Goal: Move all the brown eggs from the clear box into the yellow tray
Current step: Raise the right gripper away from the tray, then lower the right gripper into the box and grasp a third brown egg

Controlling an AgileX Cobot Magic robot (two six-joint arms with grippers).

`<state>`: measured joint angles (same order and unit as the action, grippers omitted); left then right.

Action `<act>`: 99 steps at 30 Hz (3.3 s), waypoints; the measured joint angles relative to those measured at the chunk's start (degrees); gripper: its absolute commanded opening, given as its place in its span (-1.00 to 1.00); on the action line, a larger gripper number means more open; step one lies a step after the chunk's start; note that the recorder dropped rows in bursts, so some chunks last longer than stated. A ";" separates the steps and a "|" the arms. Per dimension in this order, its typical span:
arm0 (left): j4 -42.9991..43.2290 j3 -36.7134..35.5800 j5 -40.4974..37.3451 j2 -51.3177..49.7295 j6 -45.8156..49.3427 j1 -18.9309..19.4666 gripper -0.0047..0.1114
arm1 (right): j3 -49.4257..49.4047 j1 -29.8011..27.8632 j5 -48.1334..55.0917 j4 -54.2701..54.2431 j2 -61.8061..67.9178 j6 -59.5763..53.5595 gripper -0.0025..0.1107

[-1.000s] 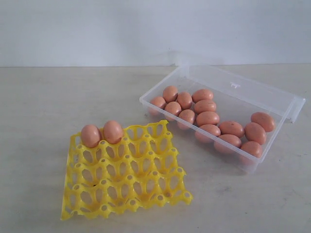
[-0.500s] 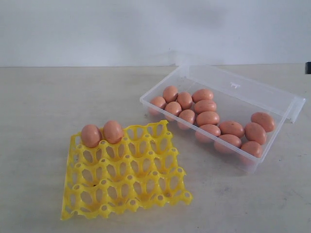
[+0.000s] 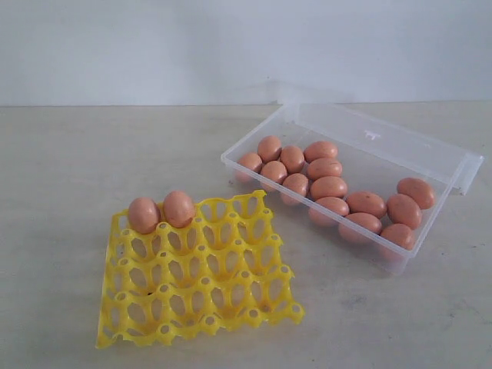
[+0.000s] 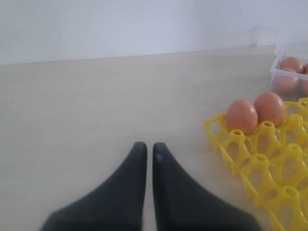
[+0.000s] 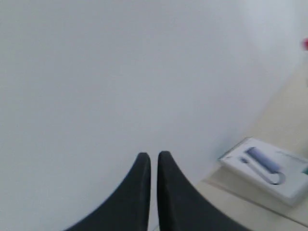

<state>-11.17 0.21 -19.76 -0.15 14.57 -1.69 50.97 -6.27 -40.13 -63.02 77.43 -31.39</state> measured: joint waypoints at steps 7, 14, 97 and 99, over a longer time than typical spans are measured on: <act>0.00 0.00 0.00 0.00 0.00 0.00 -0.85 | 4.03 13.94 56.87 63.94 -3.13 5.45 -0.96; 0.00 0.00 0.00 0.00 0.00 0.00 -0.85 | 22.75 16.62 104.74 61.39 10.29 4.85 -0.96; 0.00 0.00 0.00 0.00 0.00 0.00 -0.85 | 38.13 15.01 96.64 62.47 45.84 -25.06 -0.65; 0.00 0.00 0.00 0.00 0.00 0.00 -0.85 | 38.13 15.01 96.64 62.58 45.84 -25.06 -0.97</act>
<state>-11.17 0.21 -19.76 -0.15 14.57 -1.69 89.10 8.73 56.50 -0.44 123.27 -56.46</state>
